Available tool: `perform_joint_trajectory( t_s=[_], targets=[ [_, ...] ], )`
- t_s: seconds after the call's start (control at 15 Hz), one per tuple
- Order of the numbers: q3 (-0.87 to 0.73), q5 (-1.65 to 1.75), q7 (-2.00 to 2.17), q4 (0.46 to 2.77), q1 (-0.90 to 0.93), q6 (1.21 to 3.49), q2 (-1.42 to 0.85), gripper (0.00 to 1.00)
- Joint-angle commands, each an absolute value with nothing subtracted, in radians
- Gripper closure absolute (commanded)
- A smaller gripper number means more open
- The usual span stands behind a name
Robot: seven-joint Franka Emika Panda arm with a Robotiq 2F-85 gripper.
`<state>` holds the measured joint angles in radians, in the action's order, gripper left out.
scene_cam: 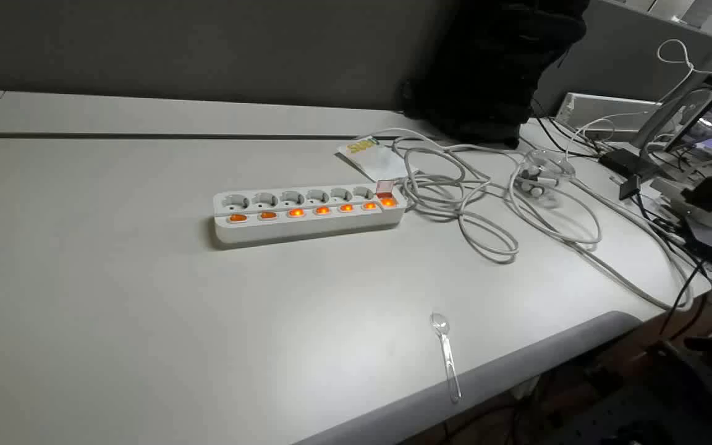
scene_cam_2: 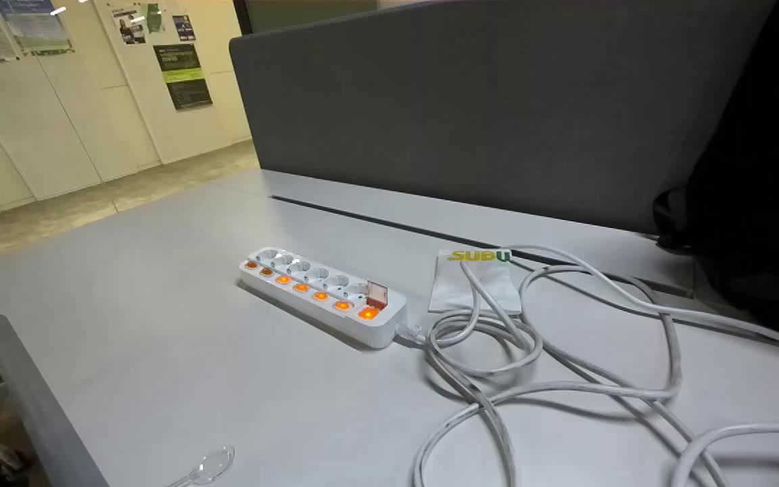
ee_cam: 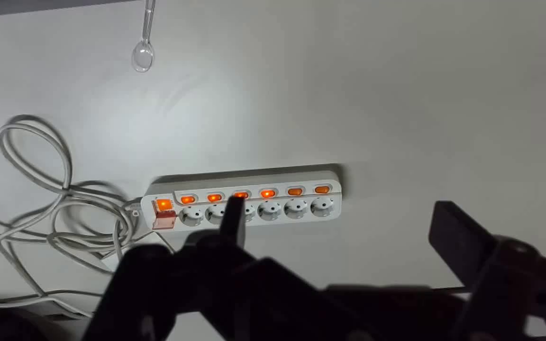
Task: Turn off the third switch from the right side of the adapter
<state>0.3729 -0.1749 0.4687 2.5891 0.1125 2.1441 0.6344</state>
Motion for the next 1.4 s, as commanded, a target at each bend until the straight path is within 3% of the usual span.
perform_joint_trajectory(
  t_s=[0.0, 0.8, 1.33],
  targets=[
    [0.357, -0.162, 0.478, 2.588, 0.129, 2.143, 0.63, 0.0],
    [0.357, -0.162, 0.478, 2.588, 0.129, 2.143, 0.631, 0.0],
    [0.309, -0.105, 0.502, 2.623, 0.008, 2.388, 0.557, 0.0]
  ],
)
